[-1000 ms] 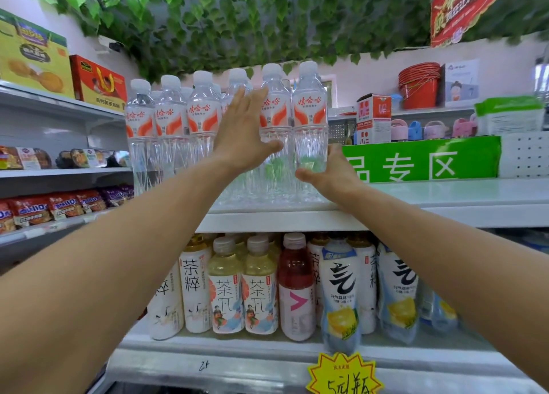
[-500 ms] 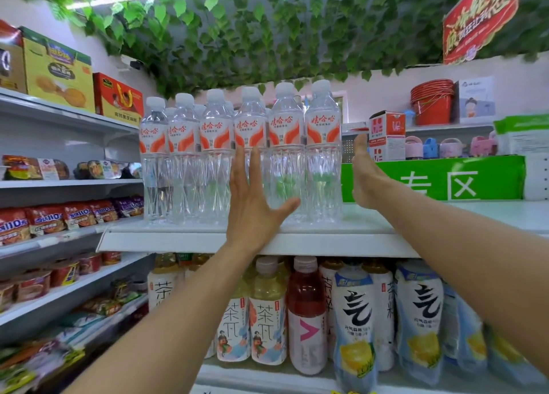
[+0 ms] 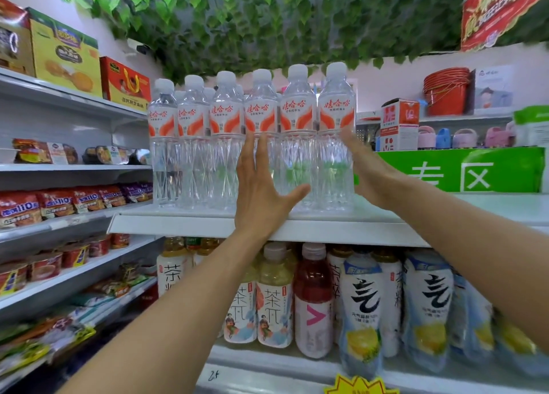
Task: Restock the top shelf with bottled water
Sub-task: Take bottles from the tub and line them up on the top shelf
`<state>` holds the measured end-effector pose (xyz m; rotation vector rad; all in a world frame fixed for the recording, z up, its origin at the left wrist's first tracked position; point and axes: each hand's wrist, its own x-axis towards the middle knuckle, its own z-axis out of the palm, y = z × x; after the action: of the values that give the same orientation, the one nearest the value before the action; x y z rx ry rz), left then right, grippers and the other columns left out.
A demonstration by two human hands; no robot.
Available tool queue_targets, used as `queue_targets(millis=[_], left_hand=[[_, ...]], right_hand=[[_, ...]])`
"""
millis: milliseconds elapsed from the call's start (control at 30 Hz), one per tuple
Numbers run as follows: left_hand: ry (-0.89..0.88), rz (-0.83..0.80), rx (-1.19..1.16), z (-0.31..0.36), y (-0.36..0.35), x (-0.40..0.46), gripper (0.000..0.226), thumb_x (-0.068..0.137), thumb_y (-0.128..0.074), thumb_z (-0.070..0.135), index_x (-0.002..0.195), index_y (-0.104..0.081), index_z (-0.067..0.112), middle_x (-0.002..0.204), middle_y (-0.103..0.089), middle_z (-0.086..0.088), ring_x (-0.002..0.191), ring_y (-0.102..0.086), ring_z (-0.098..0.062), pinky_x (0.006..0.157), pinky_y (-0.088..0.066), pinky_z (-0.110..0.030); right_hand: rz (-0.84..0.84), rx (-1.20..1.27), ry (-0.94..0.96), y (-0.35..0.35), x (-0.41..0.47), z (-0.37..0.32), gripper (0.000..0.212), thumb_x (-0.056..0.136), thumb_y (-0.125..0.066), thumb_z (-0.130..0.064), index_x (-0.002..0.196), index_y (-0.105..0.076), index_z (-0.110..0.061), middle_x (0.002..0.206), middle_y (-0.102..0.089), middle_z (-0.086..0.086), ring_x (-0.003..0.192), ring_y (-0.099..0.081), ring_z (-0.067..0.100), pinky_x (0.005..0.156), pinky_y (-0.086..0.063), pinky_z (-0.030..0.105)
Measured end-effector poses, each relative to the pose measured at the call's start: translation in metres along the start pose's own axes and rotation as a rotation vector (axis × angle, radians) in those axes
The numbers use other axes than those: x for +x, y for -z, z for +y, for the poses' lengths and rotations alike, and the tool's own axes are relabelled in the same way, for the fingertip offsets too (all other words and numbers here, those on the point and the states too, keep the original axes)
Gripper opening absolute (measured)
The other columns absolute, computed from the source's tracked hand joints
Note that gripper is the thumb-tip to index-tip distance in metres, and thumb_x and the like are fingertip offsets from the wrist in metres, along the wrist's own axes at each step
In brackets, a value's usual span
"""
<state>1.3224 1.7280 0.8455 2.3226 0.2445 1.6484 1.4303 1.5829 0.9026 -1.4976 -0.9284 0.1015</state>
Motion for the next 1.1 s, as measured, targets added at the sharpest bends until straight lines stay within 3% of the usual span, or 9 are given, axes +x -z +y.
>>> queue_targets(millis=[67,167,367,433,533,667,767,967,1100], left_hand=[[0.014,0.024,0.003,0.0,0.0,0.0,0.111,0.078,-0.074,0.054,0.157,-0.001,0.025,0.163,0.01,0.011,0.149,0.006,-0.013,0.11,-0.001,-0.026],[0.033,0.031,0.026,0.0,0.0,0.001,0.113,0.076,-0.076,0.055,0.157,-0.004,0.023,0.163,0.005,0.006,0.15,0.004,-0.016,0.111,0.002,-0.025],[0.072,-0.019,0.048,0.007,0.007,0.001,0.112,0.078,-0.076,0.053,0.157,-0.003,0.021,0.164,0.005,0.003,0.15,0.006,-0.015,0.11,0.007,-0.023],[0.122,-0.085,0.01,0.012,0.015,-0.003,0.108,0.081,-0.075,0.049,0.157,-0.004,0.022,0.164,0.004,0.002,0.15,0.005,-0.017,0.113,0.0,-0.026],[0.173,-0.173,-0.063,0.017,0.035,-0.027,0.091,0.085,-0.072,0.044,0.155,-0.018,0.023,0.161,-0.012,0.0,0.149,-0.006,-0.019,0.12,-0.012,-0.036],[0.088,-0.181,-0.057,0.016,0.066,-0.081,0.063,0.088,-0.069,0.037,0.144,-0.042,0.023,0.145,-0.037,0.005,0.136,-0.029,-0.011,0.106,-0.02,-0.016],[0.147,-0.191,-0.136,0.011,0.087,-0.123,0.045,0.089,-0.069,0.03,0.131,-0.055,0.022,0.126,-0.05,0.01,0.105,-0.05,0.003,0.082,-0.032,0.0],[0.329,-0.382,-0.206,-0.028,0.108,-0.219,0.029,0.09,-0.07,0.027,0.118,-0.063,0.022,0.106,-0.066,0.007,0.089,-0.062,-0.009,0.074,-0.048,-0.022],[0.56,-0.589,-0.237,-0.068,0.111,-0.292,0.024,0.09,-0.07,0.022,0.113,-0.065,0.02,0.102,-0.069,0.001,0.089,-0.064,-0.012,0.083,-0.054,-0.028]], right_hand=[[0.026,-0.176,0.035,-0.004,-0.007,0.01,0.063,0.097,-0.058,-0.037,0.151,-0.027,-0.026,0.147,-0.041,-0.007,0.138,-0.035,0.018,0.113,-0.027,0.05],[0.137,-0.351,0.062,-0.009,-0.018,0.018,0.071,0.095,-0.063,-0.02,0.151,-0.021,-0.022,0.147,-0.044,0.002,0.137,-0.041,0.026,0.111,-0.032,0.044],[0.15,-0.403,0.008,-0.014,-0.025,0.011,0.07,0.094,-0.063,-0.018,0.151,-0.023,-0.018,0.143,-0.047,0.007,0.132,-0.045,0.027,0.105,-0.037,0.038],[0.187,-0.469,0.021,-0.016,-0.032,0.013,0.068,0.093,-0.064,-0.02,0.149,-0.027,-0.017,0.141,-0.048,0.008,0.131,-0.046,0.028,0.102,-0.038,0.037],[0.273,-0.666,0.157,-0.022,-0.065,0.017,0.068,0.095,-0.059,-0.025,0.152,-0.023,-0.015,0.151,-0.034,0.009,0.14,-0.031,0.027,0.112,-0.029,0.041],[0.277,-0.919,0.367,-0.037,-0.126,0.022,0.051,0.096,-0.056,-0.029,0.143,-0.041,-0.018,0.146,-0.042,0.005,0.135,-0.035,0.023,0.104,-0.033,0.038],[0.25,-1.005,0.417,-0.054,-0.162,0.035,0.038,0.095,-0.056,-0.031,0.131,-0.055,-0.018,0.132,-0.054,0.004,0.124,-0.047,0.025,0.095,-0.04,0.042],[0.089,-0.99,0.282,-0.104,-0.228,0.083,0.028,0.093,-0.056,-0.031,0.118,-0.063,-0.019,0.115,-0.065,0.002,0.111,-0.055,0.025,0.082,-0.047,0.038],[-0.069,-0.942,0.034,-0.136,-0.267,0.131,0.024,0.091,-0.058,-0.032,0.111,-0.066,-0.022,0.109,-0.069,0.0,0.105,-0.062,0.024,0.083,-0.051,0.04]])
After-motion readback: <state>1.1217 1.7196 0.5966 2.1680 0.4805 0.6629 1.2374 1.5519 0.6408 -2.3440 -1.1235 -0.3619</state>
